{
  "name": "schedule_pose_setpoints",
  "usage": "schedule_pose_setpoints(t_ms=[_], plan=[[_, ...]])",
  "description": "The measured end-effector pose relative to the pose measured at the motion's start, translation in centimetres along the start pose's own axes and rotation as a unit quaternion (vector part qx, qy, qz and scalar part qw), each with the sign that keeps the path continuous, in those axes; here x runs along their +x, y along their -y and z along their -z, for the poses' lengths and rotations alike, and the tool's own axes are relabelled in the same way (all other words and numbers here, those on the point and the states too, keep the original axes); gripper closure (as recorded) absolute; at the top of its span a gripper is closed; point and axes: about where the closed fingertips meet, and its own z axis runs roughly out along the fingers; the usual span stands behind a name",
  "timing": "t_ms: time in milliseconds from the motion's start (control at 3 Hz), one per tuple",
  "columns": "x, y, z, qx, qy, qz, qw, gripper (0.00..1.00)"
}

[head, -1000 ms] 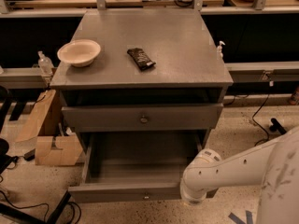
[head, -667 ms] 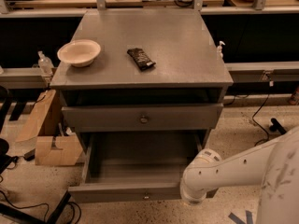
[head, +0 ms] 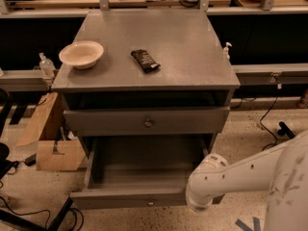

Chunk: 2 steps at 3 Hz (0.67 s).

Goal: Open middle drawer

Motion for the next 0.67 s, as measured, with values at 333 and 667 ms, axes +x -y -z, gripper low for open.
schedule_pose_setpoints(t_ms=[333, 667], plan=[[0.00, 0.00, 0.00, 0.000, 0.000, 0.000, 1.0000, 0.35], [0.00, 0.00, 0.00, 0.000, 0.000, 0.000, 1.0000, 0.12]])
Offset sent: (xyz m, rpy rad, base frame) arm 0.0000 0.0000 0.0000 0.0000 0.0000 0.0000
